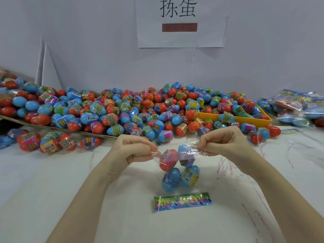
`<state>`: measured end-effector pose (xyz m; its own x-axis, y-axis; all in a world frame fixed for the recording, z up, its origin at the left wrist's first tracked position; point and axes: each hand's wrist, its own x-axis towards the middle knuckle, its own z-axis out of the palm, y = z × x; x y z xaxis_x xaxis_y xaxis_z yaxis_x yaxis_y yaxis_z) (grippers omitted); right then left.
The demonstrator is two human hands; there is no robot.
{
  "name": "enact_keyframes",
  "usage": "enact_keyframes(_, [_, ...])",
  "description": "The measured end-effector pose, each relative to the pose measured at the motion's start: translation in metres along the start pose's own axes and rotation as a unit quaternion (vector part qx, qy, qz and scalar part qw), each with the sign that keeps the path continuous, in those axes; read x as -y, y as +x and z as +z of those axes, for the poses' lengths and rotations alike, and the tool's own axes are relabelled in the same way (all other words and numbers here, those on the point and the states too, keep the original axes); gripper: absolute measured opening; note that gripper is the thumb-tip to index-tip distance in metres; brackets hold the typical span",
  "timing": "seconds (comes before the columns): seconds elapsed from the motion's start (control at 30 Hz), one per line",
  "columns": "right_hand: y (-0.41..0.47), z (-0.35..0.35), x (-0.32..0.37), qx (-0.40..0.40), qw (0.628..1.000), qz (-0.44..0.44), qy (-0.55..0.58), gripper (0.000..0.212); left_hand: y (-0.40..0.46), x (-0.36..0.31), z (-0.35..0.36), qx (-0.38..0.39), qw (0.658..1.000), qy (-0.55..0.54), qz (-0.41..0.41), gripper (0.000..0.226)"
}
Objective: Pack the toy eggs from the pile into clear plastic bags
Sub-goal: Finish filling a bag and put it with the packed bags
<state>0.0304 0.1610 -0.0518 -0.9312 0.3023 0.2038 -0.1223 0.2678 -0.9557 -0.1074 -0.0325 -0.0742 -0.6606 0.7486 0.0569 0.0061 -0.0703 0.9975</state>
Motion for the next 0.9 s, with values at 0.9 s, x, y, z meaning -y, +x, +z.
enact_keyframes(0.9, [0.008,0.023,-0.008,0.103,0.984,0.093,-0.109,0.046,0.000,-0.003,0.007,-0.015,0.997,0.069,0.040,0.025])
